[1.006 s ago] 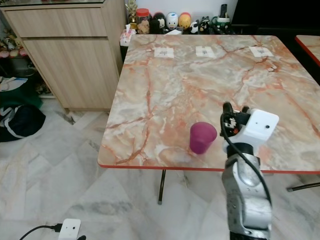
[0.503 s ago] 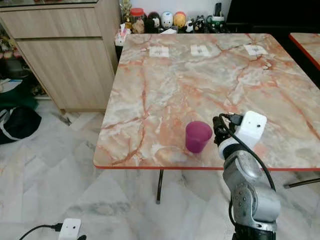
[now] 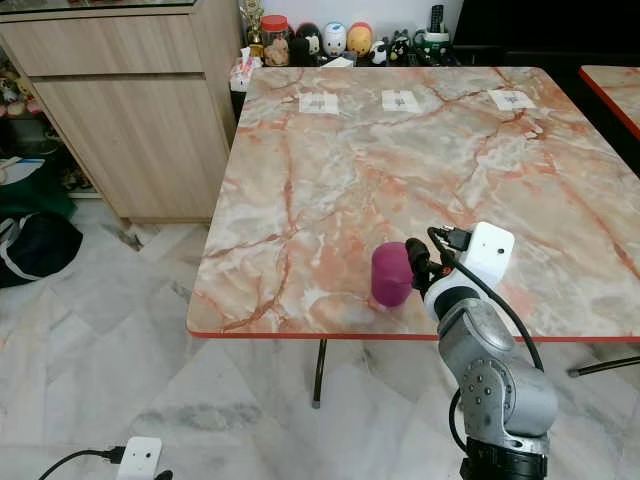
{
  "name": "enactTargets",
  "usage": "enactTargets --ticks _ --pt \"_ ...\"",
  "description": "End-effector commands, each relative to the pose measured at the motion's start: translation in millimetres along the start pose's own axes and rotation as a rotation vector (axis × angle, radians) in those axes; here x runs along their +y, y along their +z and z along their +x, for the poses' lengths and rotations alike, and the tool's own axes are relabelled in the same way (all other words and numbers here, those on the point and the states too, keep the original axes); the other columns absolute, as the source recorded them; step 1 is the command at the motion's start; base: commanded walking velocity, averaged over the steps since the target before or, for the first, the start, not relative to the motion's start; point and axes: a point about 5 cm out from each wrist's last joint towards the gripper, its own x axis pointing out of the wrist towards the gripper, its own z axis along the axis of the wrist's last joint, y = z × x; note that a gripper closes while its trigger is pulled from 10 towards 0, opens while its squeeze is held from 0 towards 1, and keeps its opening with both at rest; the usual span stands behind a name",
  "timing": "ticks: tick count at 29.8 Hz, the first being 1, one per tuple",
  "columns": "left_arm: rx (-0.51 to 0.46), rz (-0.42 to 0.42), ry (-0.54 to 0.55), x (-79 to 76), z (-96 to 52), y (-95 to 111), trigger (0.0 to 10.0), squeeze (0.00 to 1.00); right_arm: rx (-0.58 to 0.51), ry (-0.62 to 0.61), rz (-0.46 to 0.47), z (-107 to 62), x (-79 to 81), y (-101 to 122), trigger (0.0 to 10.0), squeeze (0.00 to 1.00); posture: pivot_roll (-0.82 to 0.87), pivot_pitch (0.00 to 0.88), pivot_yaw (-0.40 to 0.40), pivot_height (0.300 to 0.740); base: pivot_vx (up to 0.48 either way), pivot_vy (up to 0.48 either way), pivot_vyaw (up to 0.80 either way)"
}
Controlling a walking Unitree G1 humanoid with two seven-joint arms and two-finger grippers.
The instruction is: Setting the table
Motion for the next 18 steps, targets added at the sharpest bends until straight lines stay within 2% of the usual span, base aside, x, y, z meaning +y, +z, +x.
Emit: enactTargets --ticks 1,18 --pt "0.030 -0.001 0.002 0.3 -2.2 -8.1 10.0 0.00 0.022 0.025 0.002 2.6 2.4 -0.2 10.0 0.00 -0.02 0.129 -0.014 0.740 0.000 0.000 0.00" --pt "0.034 -0.001 0.001 0.3 -2.2 -8.4 10.0 0.00 0.090 0.033 0.015 5.9 4.8 -11.8 10.0 0.00 -0.01 0.128 -0.012 0.740 0.000 0.000 0.00"
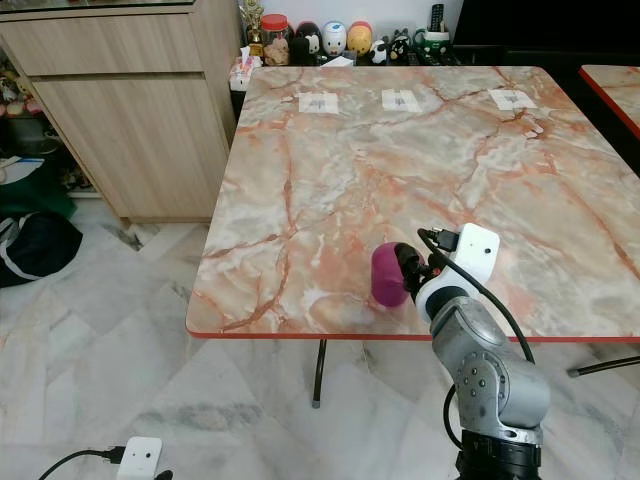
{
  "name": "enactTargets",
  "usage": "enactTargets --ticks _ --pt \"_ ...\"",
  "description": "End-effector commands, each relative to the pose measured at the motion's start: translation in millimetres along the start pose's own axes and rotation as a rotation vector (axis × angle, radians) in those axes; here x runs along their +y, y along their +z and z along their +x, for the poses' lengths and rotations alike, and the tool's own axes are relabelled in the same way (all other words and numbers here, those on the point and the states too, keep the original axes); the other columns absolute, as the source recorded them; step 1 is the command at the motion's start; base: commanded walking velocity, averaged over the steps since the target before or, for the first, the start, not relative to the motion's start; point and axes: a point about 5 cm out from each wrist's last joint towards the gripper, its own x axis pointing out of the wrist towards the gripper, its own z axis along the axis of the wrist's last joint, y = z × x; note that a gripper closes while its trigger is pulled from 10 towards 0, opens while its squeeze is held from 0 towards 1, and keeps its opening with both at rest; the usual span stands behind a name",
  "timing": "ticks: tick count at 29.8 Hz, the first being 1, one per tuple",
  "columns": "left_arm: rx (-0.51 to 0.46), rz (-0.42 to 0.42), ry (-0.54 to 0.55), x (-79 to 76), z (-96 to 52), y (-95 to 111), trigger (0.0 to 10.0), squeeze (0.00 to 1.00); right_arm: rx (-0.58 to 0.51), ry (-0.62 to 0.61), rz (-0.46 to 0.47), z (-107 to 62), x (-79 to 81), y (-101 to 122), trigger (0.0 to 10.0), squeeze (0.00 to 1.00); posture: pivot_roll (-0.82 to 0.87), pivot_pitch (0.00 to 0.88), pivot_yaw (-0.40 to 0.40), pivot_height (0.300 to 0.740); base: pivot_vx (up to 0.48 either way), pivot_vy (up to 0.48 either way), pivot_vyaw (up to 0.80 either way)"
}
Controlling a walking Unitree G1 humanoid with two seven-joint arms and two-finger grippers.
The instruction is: Setting the table
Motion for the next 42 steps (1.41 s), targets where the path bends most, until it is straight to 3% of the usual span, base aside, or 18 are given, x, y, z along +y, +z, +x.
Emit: enactTargets --ticks 1,6,7,8,10,11,12,15,16,17,18,42 --pt "0.034 0.000 0.000 0.2 -2.2 -8.4 10.0 0.00 0.033 -0.005 0.006 0.9 -1.4 -5.8 10.0 0.00 -0.01 0.128 -0.012 0.740 0.000 0.000 0.00" --pt "0.034 0.000 0.001 0.4 -2.2 -8.5 10.0 0.00 0.042 -0.006 0.007 1.3 -1.7 -7.9 10.0 0.00 -0.01 0.129 -0.012 0.740 0.000 0.000 0.00" --pt "0.034 0.001 0.001 0.5 -2.2 -8.5 10.0 0.00 0.047 -0.007 0.008 1.4 -1.4 -8.9 1.6 0.00 -0.01 0.129 -0.012 0.740 0.000 0.000 0.00" --pt "0.034 0.001 0.000 0.5 -2.2 -8.5 10.0 0.00 0.048 -0.007 0.008 1.3 -1.3 -9.2 1.1 0.00 -0.01 0.129 -0.011 0.740 0.000 0.000 0.00" --pt "0.036 0.000 -0.001 0.5 -2.2 -8.6 10.0 0.00 0.053 -0.006 0.008 1.4 -0.8 -10.2 1.4 0.00 -0.01 0.129 -0.011 0.740 0.000 0.000 0.00" --pt "0.036 0.001 -0.001 0.5 -2.2 -8.6 10.0 0.00 0.054 -0.006 0.007 1.5 -0.7 -10.5 4.2 0.00 -0.01 0.129 -0.010 0.740 0.000 0.000 0.00" --pt "0.036 0.000 -0.001 0.5 -2.1 -8.5 10.0 0.00 0.055 -0.008 0.009 1.6 -0.7 -10.6 10.0 0.00 -0.01 0.129 -0.010 0.740 0.000 0.000 0.00" --pt "0.036 0.001 -0.002 0.4 -2.1 -8.5 10.0 0.00 0.056 -0.016 0.011 1.9 -1.4 -10.9 10.0 0.00 -0.01 0.129 -0.011 0.740 0.000 0.000 0.00" --pt "0.036 0.001 -0.001 0.5 -2.1 -8.5 10.0 0.00 0.051 -0.021 0.016 2.0 -2.1 -10.5 6.7 0.00 -0.01 0.129 -0.011 0.740 0.000 0.000 0.00" --pt "0.036 0.002 -0.001 0.5 -2.1 -8.4 10.0 0.00 0.048 -0.023 0.020 2.1 -2.4 -10.2 6.7 0.00 -0.01 0.129 -0.011 0.740 0.000 0.000 0.00" --pt "0.036 0.002 -0.001 0.5 -2.1 -8.4 10.0 0.00 0.048 -0.023 0.020 2.1 -2.5 -10.0 0.0 0.00 -0.01 0.128 -0.011 0.740 0.000 0.000 0.00" --pt "0.040 0.007 -0.002 0.5 -2.0 -8.7 10.0 0.00 0.014 -0.041 0.037 4.3 -2.4 -8.0 0.0 0.00 -0.01 0.125 -0.011 0.740 0.000 0.000 0.00"
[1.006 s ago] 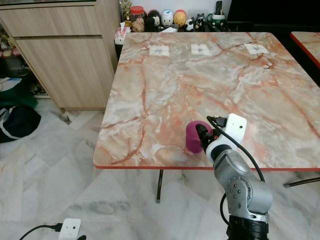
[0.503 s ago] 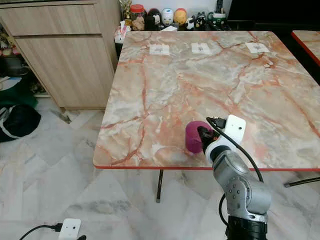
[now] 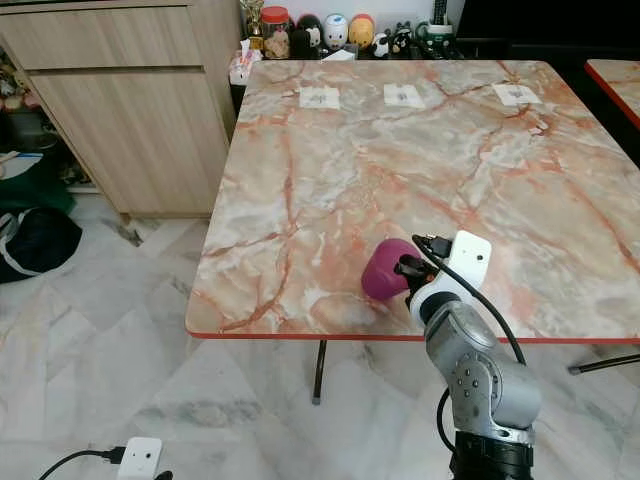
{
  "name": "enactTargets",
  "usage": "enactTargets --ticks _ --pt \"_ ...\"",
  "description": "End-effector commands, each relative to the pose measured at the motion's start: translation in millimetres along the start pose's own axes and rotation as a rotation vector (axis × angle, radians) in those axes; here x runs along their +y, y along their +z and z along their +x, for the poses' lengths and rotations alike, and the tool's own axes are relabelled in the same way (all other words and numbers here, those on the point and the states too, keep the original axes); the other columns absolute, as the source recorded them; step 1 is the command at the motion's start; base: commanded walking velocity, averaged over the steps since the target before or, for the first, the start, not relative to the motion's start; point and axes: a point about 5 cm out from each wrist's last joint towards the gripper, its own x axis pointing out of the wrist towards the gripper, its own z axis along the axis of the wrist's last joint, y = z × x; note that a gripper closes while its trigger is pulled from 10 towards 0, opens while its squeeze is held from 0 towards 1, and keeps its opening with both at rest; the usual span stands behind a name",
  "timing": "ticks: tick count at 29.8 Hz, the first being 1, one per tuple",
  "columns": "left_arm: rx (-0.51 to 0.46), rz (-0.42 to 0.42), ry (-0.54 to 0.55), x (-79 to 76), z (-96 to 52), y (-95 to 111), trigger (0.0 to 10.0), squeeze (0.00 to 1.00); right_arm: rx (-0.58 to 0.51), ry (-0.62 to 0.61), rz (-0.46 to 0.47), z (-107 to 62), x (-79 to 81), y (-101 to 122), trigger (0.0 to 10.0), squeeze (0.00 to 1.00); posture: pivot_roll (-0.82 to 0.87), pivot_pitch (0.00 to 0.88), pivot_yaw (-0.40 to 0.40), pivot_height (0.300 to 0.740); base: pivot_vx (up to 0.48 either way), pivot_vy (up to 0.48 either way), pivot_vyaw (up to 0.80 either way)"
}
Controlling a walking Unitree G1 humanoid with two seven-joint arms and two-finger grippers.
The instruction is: Setting the table
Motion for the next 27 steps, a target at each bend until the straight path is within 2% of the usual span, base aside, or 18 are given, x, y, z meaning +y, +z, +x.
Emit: enactTargets --ticks 1,4,5,6,7,12,14,19,27 --pt "0.037 0.006 -0.001 0.6 -2.0 -8.3 10.0 0.00 -0.024 -0.012 0.006 0.7 -1.2 1.8 0.0 0.00 -0.01 0.124 -0.011 0.740 0.000 0.000 0.00" --pt "0.036 0.007 0.000 0.9 -2.0 -8.3 10.0 0.00 -0.153 0.008 -0.002 0.1 0.6 11.3 0.0 0.00 -0.01 0.123 -0.010 0.740 0.000 0.000 0.00" --pt "0.036 0.009 0.001 0.8 -2.1 -8.4 10.0 0.00 -0.247 -0.005 -0.065 -2.1 -0.1 15.0 1.4 0.00 -0.01 0.120 -0.011 0.740 0.000 0.000 0.00" --pt "0.036 0.010 0.001 0.7 -2.1 -8.4 10.0 0.00 -0.267 -0.008 -0.082 -2.7 -0.3 15.6 1.4 0.00 -0.01 0.120 -0.011 0.740 0.000 0.000 0.00" --pt "0.035 0.012 0.002 0.7 -2.1 -8.4 10.0 0.00 -0.281 -0.024 -0.109 -3.5 -0.1 12.0 10.0 0.00 -0.01 0.121 -0.012 0.740 0.000 0.000 0.00" --pt "0.030 0.032 0.004 1.2 -1.8 -7.4 10.0 0.00 -0.324 -0.033 -0.085 -5.8 3.7 8.5 10.0 0.00 -0.01 0.120 -0.011 0.740 0.000 -0.049 0.00" --pt "0.029 0.035 0.003 1.0 -1.7 -7.0 10.0 0.00 -0.357 -0.021 -0.062 -6.1 6.5 10.7 10.0 0.00 -0.02 0.119 -0.011 0.740 0.000 -0.454 0.00" --pt "0.029 0.035 0.001 0.4 -1.8 -7.0 10.0 0.00 -0.403 -0.017 -0.080 -3.9 6.6 12.8 10.0 0.00 -0.02 0.118 -0.015 0.740 0.000 -0.472 0.00" --pt "0.034 0.032 0.001 -0.3 -1.9 -7.9 10.0 0.00 -0.418 -0.019 -0.080 -2.9 8.3 11.7 10.0 0.00 -0.02 0.112 -0.015 0.740 0.000 -0.472 0.00"
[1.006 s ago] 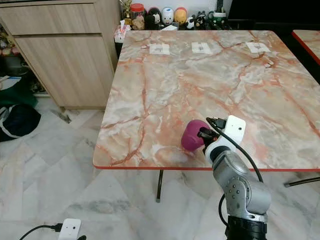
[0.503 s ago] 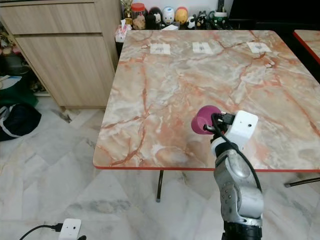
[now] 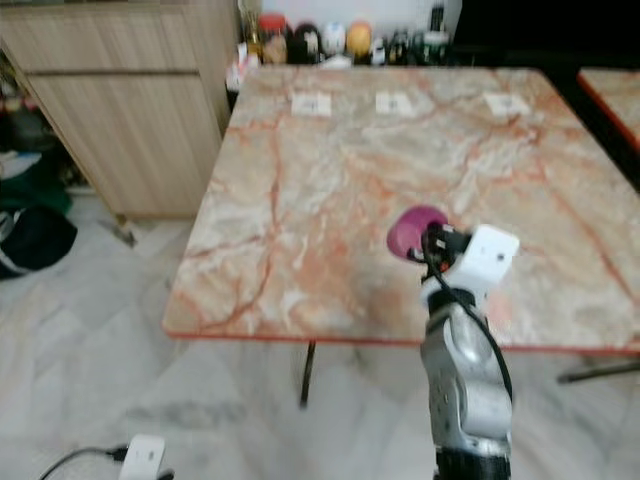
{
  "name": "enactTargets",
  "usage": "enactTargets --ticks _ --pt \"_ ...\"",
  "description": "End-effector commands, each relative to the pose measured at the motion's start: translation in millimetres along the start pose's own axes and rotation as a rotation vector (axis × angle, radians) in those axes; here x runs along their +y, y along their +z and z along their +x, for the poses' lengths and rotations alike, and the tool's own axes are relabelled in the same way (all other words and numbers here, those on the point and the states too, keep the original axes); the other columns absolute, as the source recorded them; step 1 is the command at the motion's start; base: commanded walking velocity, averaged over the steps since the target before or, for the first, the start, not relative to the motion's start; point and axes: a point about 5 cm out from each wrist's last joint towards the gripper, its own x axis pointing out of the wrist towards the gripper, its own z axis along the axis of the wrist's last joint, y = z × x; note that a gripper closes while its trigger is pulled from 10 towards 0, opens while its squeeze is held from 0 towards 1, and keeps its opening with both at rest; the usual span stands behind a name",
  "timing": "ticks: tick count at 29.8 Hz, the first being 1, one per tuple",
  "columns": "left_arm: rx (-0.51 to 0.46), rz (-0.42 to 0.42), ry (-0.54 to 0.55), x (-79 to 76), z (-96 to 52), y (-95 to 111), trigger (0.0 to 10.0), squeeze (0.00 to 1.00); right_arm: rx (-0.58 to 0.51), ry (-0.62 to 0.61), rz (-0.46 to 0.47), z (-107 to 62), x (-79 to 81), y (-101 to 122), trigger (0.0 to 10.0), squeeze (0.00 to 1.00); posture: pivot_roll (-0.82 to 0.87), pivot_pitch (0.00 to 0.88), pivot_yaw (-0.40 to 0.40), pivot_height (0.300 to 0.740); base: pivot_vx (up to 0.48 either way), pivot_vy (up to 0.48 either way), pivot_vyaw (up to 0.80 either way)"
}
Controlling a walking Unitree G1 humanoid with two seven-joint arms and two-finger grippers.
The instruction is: Setting the table
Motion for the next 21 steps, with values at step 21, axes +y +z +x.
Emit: enactTargets --ticks 21 --pt "0.035 0.020 -0.004 -0.2 -2.3 -8.9 10.0 0.00 -0.079 -0.029 -0.034 5.2 -10.4 10.5 10.0 0.00 -0.04 0.063 -0.009 0.740 0.000 -0.469 0.00"
